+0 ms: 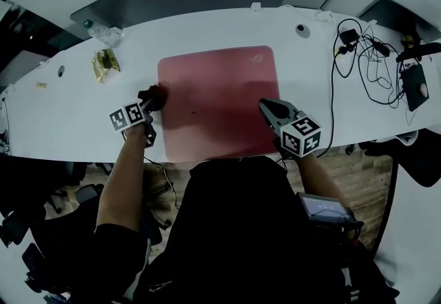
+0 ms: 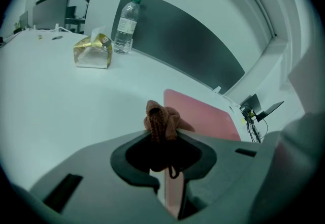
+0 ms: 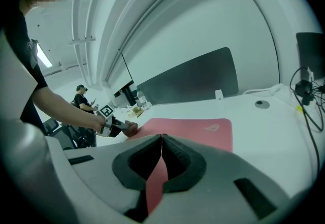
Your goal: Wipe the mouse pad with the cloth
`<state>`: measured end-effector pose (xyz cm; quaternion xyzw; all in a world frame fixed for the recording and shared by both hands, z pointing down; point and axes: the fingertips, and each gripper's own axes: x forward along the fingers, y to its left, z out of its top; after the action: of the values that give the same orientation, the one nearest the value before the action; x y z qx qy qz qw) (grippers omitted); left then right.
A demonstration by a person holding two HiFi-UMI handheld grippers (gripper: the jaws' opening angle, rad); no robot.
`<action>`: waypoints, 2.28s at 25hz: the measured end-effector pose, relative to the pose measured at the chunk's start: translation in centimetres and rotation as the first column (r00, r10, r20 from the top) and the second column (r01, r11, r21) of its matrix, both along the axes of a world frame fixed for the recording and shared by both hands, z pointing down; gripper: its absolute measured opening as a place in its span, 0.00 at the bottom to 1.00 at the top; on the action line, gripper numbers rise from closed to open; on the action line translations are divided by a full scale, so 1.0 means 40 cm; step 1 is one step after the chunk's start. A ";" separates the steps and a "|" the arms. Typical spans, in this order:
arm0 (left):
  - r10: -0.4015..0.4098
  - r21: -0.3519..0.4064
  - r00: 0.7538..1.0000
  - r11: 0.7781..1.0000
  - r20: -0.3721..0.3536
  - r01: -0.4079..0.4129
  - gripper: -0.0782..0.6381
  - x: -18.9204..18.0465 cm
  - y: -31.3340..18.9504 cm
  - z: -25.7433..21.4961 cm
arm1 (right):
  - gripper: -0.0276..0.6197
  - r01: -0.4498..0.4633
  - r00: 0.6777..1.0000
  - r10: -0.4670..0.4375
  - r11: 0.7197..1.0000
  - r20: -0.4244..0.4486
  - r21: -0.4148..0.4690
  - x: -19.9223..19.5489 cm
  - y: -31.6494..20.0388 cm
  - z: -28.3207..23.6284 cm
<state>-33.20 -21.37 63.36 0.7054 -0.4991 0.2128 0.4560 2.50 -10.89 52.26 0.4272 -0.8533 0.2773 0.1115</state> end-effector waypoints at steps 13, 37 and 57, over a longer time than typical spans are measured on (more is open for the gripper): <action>0.109 0.080 0.986 0.992 -0.127 -0.099 0.23 0.120 -0.016 -0.072 | 0.08 -0.080 0.997 0.080 0.997 -0.017 0.005 0.048 0.051 0.006; 0.493 0.091 0.824 0.868 -0.280 -0.488 0.24 1.030 -0.117 -0.055 | 0.08 -0.164 0.986 0.166 0.984 0.027 -0.073 0.318 0.074 0.059; 0.317 0.037 0.930 0.948 -0.184 -0.316 0.23 0.976 -0.180 0.009 | 0.08 -0.162 0.986 0.165 0.983 0.031 -0.085 0.342 0.042 0.067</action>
<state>5.85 -28.58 63.71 0.7949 -0.3345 0.2146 0.4584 16.19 -9.19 54.93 0.4856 -0.8052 0.3285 0.0897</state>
